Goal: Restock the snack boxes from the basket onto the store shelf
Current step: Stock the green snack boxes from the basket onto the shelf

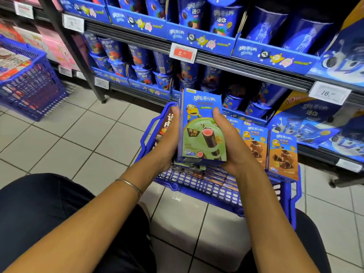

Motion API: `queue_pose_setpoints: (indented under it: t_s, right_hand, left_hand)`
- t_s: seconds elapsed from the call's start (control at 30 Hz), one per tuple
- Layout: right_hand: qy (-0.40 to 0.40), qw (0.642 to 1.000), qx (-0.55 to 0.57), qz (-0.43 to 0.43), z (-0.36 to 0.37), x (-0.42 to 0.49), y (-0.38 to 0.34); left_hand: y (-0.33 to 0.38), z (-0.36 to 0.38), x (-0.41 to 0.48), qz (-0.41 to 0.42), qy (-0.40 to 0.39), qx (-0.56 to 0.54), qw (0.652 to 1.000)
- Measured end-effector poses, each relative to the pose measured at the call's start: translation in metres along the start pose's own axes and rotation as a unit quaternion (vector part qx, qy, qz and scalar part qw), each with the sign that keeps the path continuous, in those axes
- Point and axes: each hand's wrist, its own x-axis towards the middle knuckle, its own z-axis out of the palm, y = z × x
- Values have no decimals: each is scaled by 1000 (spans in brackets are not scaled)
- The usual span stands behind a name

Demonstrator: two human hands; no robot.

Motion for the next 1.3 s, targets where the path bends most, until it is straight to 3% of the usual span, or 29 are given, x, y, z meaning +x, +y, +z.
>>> queue_pose_setpoints:
  t_s: [0.27, 0.6, 0.8, 1.0, 1.3]
  right_hand:
    - [-14, 1000, 12, -1, -6, -4, 0]
    - [29, 998, 44, -24, -3, 13, 4]
    - [76, 995, 65, -11, 15, 24, -5]
    - [98, 992, 72, 24, 71, 3, -86]
    - [42, 990, 138, 7, 180, -116, -283]
  left_hand:
    - [4, -3, -3, 4, -21, 3, 1000]
    - [1, -21, 10, 29, -54, -145, 988]
    - [17, -33, 24, 2, -70, -197, 978]
    - [98, -19, -12, -36, -67, -191, 979]
    - [321, 13, -145, -57, -38, -208, 976]
